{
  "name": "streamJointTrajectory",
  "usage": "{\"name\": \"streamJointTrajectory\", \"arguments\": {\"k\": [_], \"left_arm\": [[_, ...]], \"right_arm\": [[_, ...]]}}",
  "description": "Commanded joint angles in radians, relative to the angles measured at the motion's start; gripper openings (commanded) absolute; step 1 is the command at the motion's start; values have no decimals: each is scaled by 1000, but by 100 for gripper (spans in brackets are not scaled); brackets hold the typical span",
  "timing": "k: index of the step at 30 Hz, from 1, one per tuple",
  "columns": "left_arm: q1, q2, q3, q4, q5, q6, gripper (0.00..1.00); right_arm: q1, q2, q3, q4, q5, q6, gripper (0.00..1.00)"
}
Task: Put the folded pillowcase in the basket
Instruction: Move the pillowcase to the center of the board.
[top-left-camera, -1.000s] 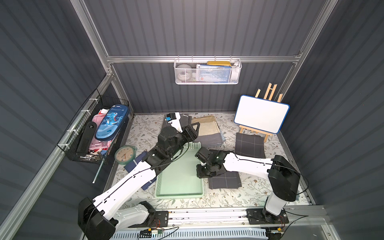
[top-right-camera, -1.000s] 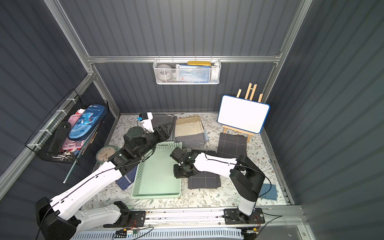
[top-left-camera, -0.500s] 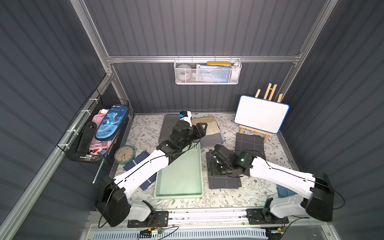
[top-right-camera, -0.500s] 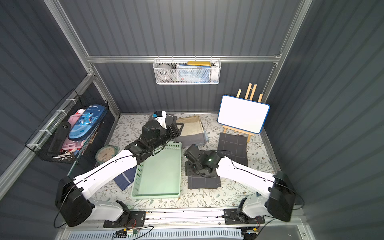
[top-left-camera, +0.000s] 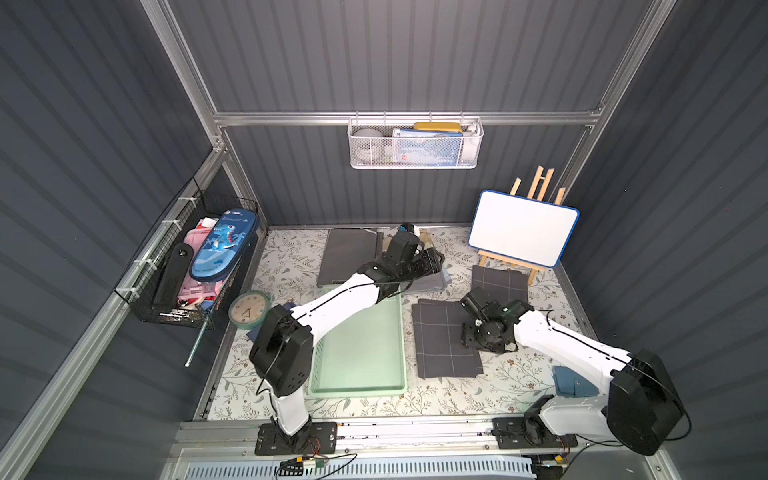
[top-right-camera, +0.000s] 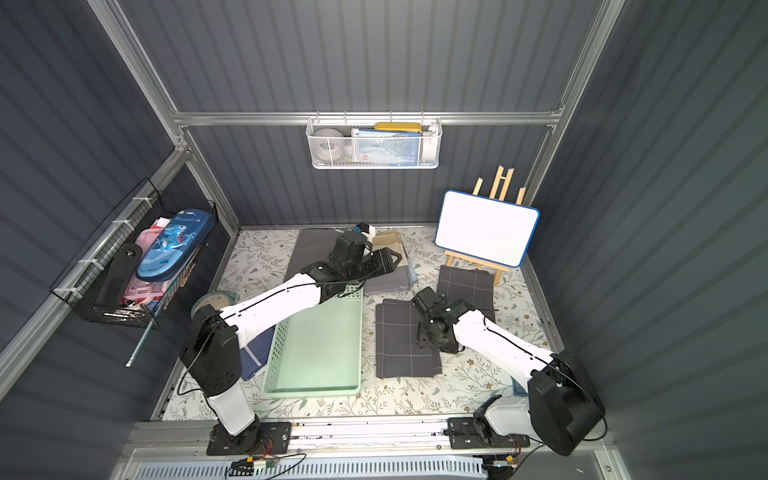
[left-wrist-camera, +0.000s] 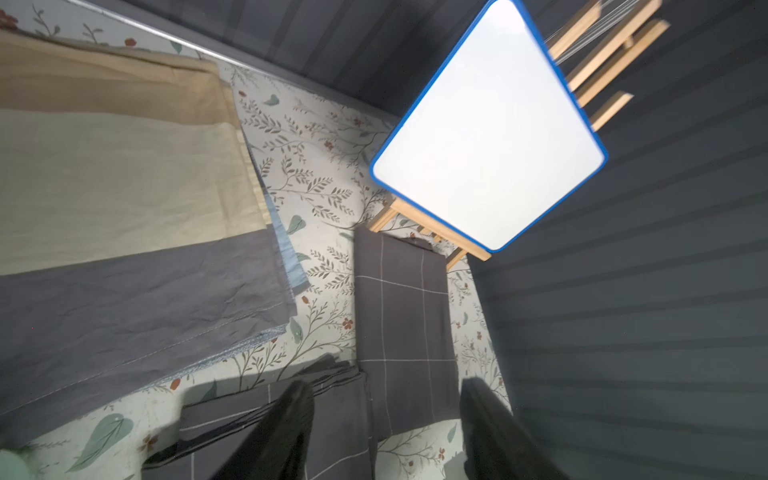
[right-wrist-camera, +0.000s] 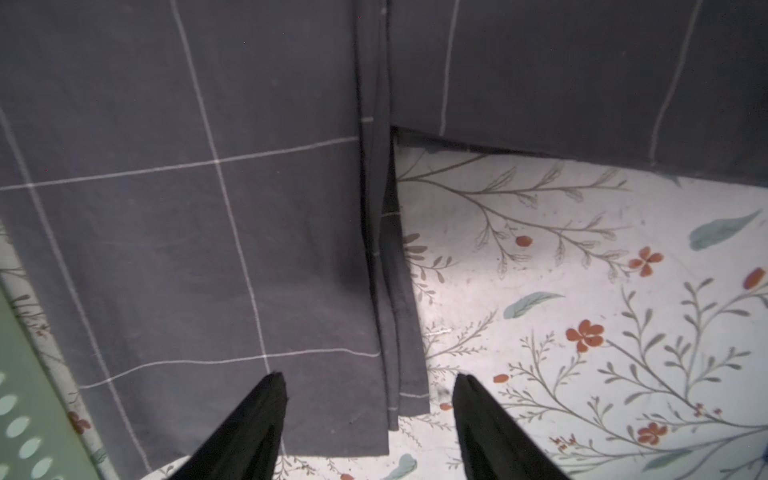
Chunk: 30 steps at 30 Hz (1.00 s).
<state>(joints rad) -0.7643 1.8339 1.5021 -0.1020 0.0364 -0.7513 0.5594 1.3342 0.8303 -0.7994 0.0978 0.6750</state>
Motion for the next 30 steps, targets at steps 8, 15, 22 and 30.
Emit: {"name": "streamJointTrajectory", "arguments": {"k": [8,15,22,30], "left_arm": [[-111,234,238,-450,-147,-102,37],[-181,260,189,-483,-169,-224,6],[-182,244,271,-538,-322,-266,30],[-184,260,259,-619,-369,-348,34]], "right_arm": [[-33,-36,-120,60,-43,16,71],[-46,-63,-179,125,-93,-13,73],[-72,-105,-235,159,-146,-44,81],[-72,53,-186,99,-181,-57,72]]}}
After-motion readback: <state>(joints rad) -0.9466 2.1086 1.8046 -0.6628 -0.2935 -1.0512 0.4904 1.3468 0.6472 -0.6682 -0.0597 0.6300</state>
